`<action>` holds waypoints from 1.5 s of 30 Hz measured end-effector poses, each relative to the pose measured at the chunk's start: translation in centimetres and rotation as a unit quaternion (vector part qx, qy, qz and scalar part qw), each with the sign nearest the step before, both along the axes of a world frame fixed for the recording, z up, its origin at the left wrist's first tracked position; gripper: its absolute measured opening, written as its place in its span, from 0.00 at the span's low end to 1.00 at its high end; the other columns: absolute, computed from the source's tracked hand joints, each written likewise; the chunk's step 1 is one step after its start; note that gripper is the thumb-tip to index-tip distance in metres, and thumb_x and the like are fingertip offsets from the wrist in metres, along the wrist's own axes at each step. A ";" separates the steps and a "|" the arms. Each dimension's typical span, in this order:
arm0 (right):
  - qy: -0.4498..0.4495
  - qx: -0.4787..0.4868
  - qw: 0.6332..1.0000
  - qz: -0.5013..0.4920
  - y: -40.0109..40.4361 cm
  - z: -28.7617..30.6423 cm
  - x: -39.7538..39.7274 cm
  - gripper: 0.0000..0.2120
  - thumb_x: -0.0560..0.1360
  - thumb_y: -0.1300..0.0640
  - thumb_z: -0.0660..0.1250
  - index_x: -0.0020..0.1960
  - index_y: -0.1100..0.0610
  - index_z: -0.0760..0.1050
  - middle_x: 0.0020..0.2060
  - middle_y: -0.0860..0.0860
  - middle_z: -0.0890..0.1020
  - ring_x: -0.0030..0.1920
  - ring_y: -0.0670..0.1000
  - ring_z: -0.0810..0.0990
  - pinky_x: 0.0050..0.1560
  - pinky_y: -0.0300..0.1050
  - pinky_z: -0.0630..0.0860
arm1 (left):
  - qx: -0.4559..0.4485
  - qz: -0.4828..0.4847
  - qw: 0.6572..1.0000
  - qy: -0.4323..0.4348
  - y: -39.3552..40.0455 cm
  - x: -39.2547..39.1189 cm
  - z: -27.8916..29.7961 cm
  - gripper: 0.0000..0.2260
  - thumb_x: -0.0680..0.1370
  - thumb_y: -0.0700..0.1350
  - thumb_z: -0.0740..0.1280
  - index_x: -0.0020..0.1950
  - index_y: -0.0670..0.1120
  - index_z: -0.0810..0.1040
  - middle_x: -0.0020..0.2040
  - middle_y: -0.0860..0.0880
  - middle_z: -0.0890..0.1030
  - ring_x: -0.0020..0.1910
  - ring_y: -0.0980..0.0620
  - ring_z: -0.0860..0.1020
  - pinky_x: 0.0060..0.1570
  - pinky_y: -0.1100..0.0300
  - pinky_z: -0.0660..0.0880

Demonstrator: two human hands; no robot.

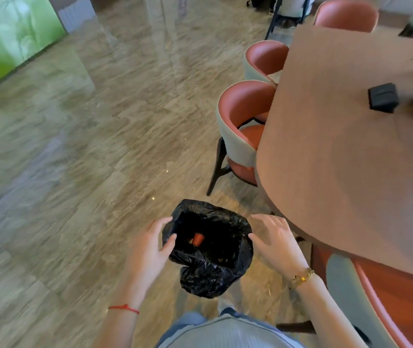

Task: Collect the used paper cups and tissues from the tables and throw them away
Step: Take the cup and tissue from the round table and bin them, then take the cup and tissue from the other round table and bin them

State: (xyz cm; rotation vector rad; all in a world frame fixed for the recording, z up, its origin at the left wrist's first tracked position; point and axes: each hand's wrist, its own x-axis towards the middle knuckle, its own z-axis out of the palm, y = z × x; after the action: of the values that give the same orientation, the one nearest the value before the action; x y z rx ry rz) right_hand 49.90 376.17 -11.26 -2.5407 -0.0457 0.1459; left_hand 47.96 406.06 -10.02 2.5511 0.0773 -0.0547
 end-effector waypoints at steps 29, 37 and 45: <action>-0.044 0.001 0.743 -0.667 9.1 3.7 -48.1 0.21 0.73 0.51 0.70 0.65 0.52 0.73 0.58 0.45 0.77 0.62 0.46 0.71 0.64 0.39 0.67 | -0.043 -0.683 0.728 -0.021 -17.7 -17.8 3.7 0.19 0.76 0.48 0.70 0.66 0.52 0.74 0.62 0.56 0.76 0.63 0.58 0.73 0.64 0.61 0.70; -0.046 -0.004 0.629 -0.776 7.6 3.9 -61.5 0.20 0.72 0.55 0.72 0.63 0.55 0.74 0.56 0.49 0.79 0.60 0.49 0.74 0.62 0.38 0.67 | -0.049 -0.779 0.625 -0.017 -28.3 -31.0 4.1 0.20 0.75 0.47 0.72 0.66 0.51 0.75 0.62 0.53 0.78 0.62 0.56 0.75 0.65 0.55 0.72; -0.032 -0.039 0.576 -0.816 3.0 5.0 -77.2 0.19 0.72 0.55 0.72 0.62 0.55 0.75 0.56 0.49 0.79 0.59 0.51 0.74 0.62 0.41 0.68 | -0.094 -0.822 0.562 -0.004 -37.6 -47.8 4.6 0.20 0.75 0.45 0.71 0.66 0.48 0.75 0.61 0.52 0.78 0.62 0.55 0.75 0.65 0.55 0.72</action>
State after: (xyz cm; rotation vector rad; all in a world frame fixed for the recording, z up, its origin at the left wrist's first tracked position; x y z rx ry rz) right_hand -27.28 379.12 -6.30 -1.6331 2.1573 -0.6752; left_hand 0.12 368.47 -5.39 1.4658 -2.1187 -0.6821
